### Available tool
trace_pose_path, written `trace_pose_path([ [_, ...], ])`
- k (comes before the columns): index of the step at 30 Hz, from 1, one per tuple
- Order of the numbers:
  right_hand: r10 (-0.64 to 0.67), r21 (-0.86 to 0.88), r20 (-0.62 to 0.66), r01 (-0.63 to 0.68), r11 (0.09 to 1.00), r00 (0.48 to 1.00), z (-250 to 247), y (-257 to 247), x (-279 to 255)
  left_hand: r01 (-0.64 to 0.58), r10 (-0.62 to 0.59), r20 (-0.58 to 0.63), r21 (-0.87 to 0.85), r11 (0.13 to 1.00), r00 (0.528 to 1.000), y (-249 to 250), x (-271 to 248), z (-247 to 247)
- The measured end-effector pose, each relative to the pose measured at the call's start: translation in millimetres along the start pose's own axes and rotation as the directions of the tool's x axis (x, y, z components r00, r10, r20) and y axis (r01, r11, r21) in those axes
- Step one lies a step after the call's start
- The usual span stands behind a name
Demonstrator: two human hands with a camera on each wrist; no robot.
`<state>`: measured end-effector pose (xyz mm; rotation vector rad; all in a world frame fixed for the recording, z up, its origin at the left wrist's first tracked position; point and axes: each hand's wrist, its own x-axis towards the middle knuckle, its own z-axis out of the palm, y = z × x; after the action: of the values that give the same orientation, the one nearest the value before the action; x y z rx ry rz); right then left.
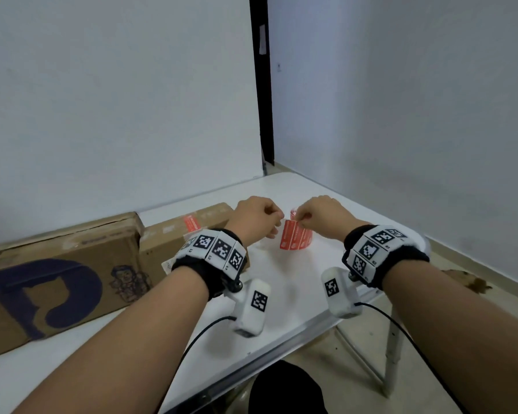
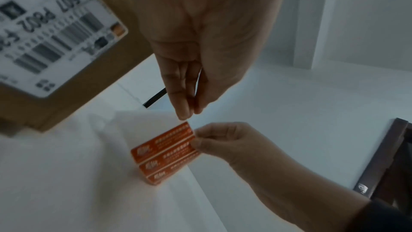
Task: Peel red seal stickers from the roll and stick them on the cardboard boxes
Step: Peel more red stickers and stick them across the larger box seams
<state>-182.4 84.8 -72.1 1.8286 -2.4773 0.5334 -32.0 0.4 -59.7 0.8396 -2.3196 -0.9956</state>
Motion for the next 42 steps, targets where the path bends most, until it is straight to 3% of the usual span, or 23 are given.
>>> trace_pose_path([
  [7, 0.141, 0.312, -0.064, -0.115, 0.943, 0.988, 2, 6, 3, 0.087, -0.097, -0.08, -0.112, 0.99, 0.992, -15, 5, 27],
  [15, 0.185, 0.466, -0.056, -0.138, 0.874, 0.981, 5, 5, 2, 0.058, -0.078, -0.182, -0.11, 0.992, 0.98, -14, 7, 39],
  [32, 0.183, 0.465, -0.064, -0.133, 0.875, 0.981, 6, -2, 4, 0.049, -0.065, -0.225, -0.076, 0.996, 0.972, -12, 15, 43],
  [42, 0.256, 0.455, -0.101, -0.184, 0.871, 0.961, 11, -2, 5, 0.102, -0.175, -0.199, -0.328, 0.939, 0.964, -17, 17, 39],
])
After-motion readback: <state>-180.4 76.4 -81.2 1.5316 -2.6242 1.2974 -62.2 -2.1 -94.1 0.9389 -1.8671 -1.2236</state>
